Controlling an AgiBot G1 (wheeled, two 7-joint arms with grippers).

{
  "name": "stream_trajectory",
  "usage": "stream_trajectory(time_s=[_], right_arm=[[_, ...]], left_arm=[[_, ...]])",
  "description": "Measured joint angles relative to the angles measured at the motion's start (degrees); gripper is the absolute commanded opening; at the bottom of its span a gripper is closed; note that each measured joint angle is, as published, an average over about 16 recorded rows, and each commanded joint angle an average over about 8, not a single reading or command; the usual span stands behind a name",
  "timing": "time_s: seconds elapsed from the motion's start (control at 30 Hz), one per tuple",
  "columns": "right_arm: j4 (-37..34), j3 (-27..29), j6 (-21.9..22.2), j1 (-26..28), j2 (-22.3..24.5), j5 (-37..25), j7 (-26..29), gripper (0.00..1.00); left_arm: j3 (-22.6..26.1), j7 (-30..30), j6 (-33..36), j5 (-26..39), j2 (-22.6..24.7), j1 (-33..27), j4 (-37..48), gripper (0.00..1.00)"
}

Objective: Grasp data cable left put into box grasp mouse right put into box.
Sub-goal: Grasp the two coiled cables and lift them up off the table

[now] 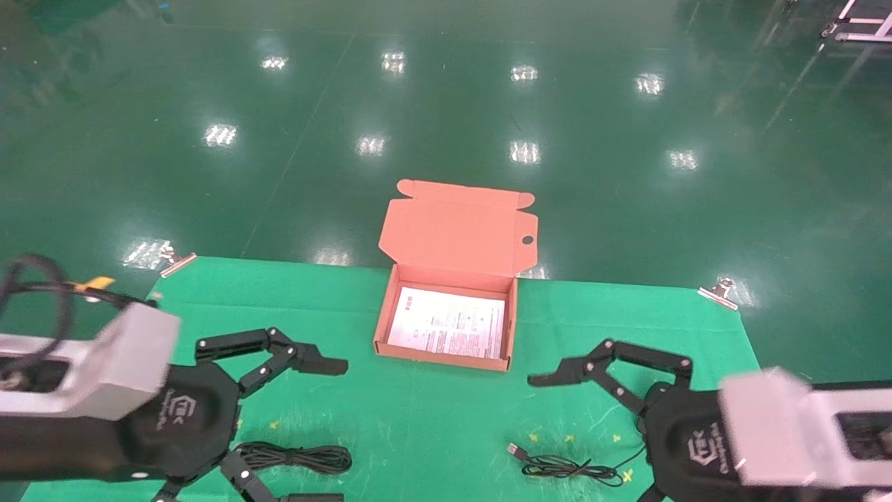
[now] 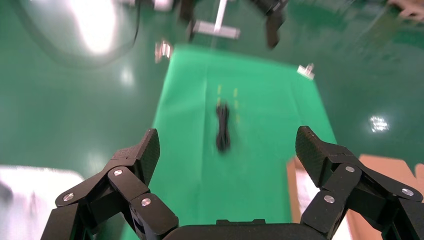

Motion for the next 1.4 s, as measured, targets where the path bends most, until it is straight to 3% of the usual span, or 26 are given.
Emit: stream_trajectory(time_s=[0.37, 0.63, 1.03, 1.4], right_arm=[[0.87, -14.63, -0.53, 10.63, -2.45, -18.47, -10.81, 1.00], [0.92, -23.82, 2.22, 13.59, -5.64, -32.22, -15.58, 1.00], [-0.75, -28.79, 11.09, 9.52, -9.28, -45.83, -12.66, 1.00], [-6.71, -28.97, 20.22, 4.76, -12.38, -49.87, -8.70, 1.00]], left_arm=[[10.14, 1.82, 0.03, 18.07, 3.68, -9.09, -1.00, 1.00], [16.72, 3.79, -3.04, 32.13, 8.21, -11.91, -1.86, 1.00], [22.64, 2.90, -9.65, 47.33, 14.06, -9.72, 1.16, 1.00], [23.99, 2.29, -14.00, 51.17, 19.55, -9.06, 15.26, 1.00]])
